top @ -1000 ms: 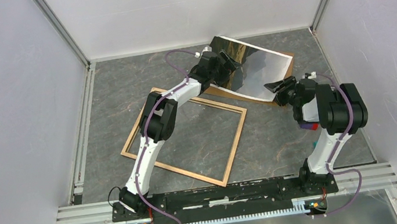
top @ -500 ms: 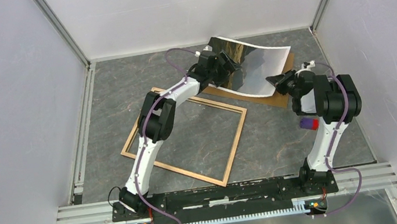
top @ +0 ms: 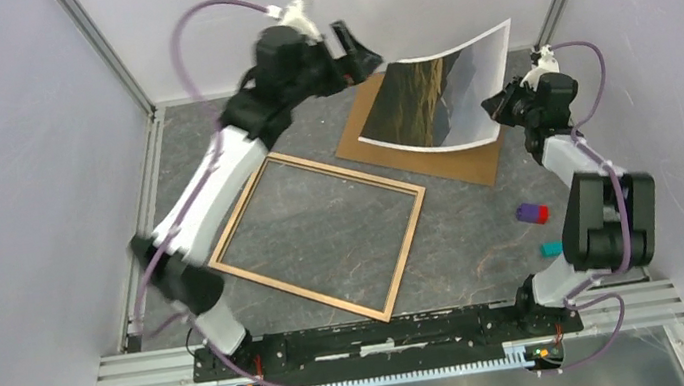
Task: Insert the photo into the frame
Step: Pick up the photo at the center of the board, then turn over the photo from the photo frame.
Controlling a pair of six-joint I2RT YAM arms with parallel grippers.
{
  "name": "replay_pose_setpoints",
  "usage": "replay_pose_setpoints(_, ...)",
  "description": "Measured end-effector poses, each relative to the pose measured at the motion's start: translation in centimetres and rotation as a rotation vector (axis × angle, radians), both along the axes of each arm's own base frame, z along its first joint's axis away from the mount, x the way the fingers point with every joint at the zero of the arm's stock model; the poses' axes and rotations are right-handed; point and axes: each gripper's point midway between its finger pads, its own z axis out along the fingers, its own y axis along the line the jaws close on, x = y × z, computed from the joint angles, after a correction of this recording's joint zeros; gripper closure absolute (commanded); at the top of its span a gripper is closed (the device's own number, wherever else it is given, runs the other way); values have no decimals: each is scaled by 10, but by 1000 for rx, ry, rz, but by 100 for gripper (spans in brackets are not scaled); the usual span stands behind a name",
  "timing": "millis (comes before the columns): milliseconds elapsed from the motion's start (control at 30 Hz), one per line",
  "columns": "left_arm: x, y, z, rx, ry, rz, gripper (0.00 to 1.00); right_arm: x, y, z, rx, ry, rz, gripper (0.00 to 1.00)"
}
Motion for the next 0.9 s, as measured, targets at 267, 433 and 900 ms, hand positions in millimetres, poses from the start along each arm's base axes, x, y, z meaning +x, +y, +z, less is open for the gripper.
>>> replay_pose_setpoints(267, -103, 140, 132, 70, -384, 223, 0, -36, -11, 78, -461, -78, -13, 100)
replay_pose_setpoints(433, -129, 201, 90, 173, -418, 388, 0, -37, 49, 148, -768, -231, 90, 100)
replay_pose_setpoints(900, -207, 340, 119, 19, -620, 865, 0, -112, 288, 118, -1541, -730, 759, 100)
